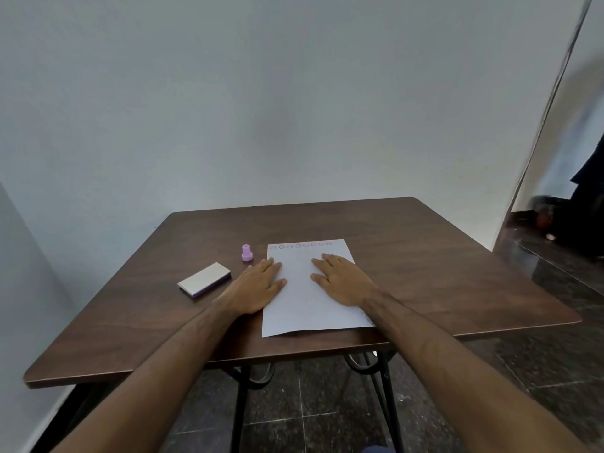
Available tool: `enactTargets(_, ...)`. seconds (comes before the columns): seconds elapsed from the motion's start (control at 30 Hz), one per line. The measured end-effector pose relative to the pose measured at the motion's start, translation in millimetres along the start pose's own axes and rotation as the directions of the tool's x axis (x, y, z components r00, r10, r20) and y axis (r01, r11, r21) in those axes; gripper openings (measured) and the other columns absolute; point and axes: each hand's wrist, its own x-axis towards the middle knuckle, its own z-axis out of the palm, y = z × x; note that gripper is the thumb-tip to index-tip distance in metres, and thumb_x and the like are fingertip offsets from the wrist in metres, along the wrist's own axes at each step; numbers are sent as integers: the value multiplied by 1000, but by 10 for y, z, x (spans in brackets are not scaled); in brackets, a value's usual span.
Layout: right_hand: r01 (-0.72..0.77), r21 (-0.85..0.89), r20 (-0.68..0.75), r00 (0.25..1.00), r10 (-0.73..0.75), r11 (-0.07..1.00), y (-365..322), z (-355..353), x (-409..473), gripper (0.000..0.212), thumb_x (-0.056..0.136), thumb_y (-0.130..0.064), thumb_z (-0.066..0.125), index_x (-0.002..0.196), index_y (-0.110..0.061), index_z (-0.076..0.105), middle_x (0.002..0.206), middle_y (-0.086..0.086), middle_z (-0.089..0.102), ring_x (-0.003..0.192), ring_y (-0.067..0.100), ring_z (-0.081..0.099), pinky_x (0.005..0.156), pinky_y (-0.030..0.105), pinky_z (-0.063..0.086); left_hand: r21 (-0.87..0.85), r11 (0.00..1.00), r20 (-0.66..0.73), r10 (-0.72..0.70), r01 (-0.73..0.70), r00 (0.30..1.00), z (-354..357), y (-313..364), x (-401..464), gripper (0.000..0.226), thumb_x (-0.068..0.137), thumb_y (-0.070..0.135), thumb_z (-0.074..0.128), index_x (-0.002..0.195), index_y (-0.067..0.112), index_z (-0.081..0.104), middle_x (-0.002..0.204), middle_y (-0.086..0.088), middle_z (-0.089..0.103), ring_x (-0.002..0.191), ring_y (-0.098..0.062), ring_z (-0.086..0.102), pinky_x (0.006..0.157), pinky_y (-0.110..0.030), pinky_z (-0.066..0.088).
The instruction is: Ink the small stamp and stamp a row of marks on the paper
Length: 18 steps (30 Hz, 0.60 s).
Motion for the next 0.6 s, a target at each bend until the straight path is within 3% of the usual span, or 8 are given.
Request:
enactTargets(0.27, 6, 3, -33, 999, -6, 1000, 63, 31, 137, 60, 105, -52, 27, 158, -24, 26, 167, 5, 22, 154, 22, 20, 126, 38, 14, 35, 999, 84, 10, -13, 996, -32, -51, 154, 70, 103, 54, 18, 158, 14, 7, 166, -10, 1, 152, -22, -2, 120, -38, -1)
enactTargets(0.37, 4, -10, -43, 999, -4, 1000, 81, 73, 177, 59, 104, -52, 29, 157, -25, 28, 166, 4, 25, 152, 23, 23, 124, 40, 18, 47, 997, 83, 50, -54, 995, -79, -29, 165, 67, 103, 51, 23, 155, 10, 21, 163, -13, 19, 149, -25, 17, 119, -38, 11)
enactTargets(0.47, 22, -107, -112, 993, -34, 994, 147, 57, 255, 57, 101, -56, 33, 150, -28, 39, 155, 2, 41, 140, 25, 39, 113, 45, 33, 117, 991, 62, 53, -60, 997, -114, -44, 234, 57, 102, 50, 28, 140, 9, 41, 145, -12, 42, 135, -25, 38, 110, -42, 29)
enactTargets(0.53, 45, -137, -148, 987, -65, 990, 190, 47, 290, 54, 97, -60, 34, 142, -31, 45, 142, -1, 49, 128, 24, 46, 103, 44, 37, 154, 985, 67, 66, -76, 996, -117, -78, 281, 54, 99, 53, 28, 130, 12, 45, 136, -8, 46, 126, -24, 42, 104, -42, 34)
enactTargets(0.6, 59, -112, -156, 985, -76, 992, 207, 44, 288, 55, 94, -63, 32, 138, -33, 47, 138, -4, 50, 124, 22, 47, 100, 43, 37, 157, 982, 42, 104, -110, 994, -90, -111, 274, 59, 99, 54, 25, 134, 10, 42, 139, -10, 44, 129, -25, 40, 108, -41, 33)
